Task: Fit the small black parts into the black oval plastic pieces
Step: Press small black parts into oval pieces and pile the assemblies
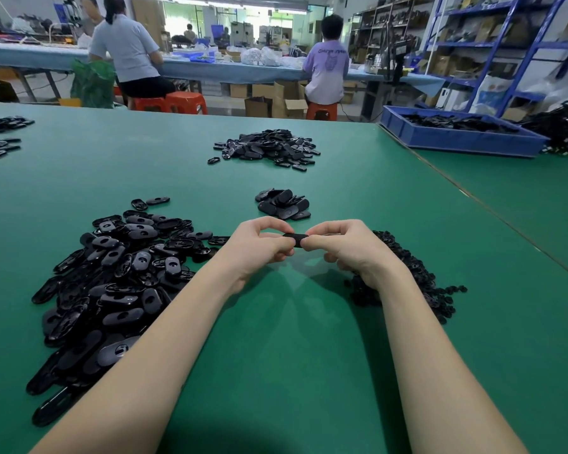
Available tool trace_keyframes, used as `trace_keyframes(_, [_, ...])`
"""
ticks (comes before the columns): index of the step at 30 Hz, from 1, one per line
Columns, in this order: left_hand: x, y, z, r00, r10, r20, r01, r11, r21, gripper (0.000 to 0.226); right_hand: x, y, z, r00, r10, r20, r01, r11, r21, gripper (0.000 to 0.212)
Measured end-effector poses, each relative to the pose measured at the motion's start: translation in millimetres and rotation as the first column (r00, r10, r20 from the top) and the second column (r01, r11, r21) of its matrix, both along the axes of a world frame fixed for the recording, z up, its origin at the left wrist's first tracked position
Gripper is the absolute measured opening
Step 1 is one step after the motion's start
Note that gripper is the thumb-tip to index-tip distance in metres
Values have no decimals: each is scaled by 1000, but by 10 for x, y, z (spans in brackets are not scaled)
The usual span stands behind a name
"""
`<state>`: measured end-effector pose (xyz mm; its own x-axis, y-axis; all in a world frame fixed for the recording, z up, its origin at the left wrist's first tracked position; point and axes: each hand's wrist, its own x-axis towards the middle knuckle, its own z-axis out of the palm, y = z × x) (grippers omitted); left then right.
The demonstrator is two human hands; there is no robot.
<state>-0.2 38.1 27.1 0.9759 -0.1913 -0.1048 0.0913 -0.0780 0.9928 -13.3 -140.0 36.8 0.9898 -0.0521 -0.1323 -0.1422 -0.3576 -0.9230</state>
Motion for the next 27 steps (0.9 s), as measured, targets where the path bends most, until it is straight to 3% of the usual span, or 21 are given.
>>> trace_keyframes(27, [44,2,-31,993,120,8,-120,993,2,14,88,149,-147,985,-34,167,33,999,8,16])
